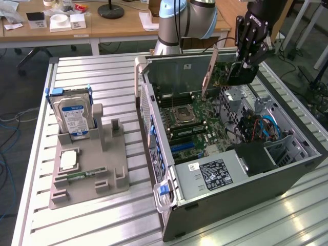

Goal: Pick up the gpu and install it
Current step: 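Insert the gpu into the slot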

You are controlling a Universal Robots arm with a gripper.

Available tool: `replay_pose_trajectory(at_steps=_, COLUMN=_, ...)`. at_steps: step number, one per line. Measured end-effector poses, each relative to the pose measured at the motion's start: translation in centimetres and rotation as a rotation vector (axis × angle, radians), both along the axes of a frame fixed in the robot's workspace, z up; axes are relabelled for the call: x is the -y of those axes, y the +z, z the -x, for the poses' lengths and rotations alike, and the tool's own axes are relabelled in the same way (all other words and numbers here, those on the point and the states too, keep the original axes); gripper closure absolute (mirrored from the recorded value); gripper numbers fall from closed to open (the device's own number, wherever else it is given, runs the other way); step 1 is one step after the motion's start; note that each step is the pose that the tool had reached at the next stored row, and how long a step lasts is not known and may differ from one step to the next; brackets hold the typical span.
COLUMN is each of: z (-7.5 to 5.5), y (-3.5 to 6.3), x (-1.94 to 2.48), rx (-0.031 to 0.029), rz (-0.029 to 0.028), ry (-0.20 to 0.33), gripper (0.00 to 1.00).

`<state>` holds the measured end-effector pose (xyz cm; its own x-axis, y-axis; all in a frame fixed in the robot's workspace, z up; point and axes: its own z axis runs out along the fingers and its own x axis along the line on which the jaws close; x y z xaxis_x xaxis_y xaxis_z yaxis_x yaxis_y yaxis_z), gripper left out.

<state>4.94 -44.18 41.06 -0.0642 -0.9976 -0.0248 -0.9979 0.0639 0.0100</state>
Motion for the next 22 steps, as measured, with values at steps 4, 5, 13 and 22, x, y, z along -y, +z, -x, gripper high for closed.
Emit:
replay_pose_trajectory(at_steps=4, z=0.0, y=-0.27, x=0.0, rx=0.0, rz=-0.0001, ry=0.0, gripper=0.73)
replay_pose_trajectory(at_steps=5, z=0.0, y=-0.43, x=0.0, rx=0.0, rz=-0.0002, ry=0.0, gripper=0.73)
replay_pose_trajectory(at_steps=13, z=0.01, y=-0.71, x=0.0, rx=0.0, rz=-0.0002, ry=0.0, gripper=0.73)
replay_pose_trajectory(at_steps=22, z=0.02, y=-0.89, x=0.0, rx=-0.0001, rz=0.0, ry=0.0, gripper=0.73)
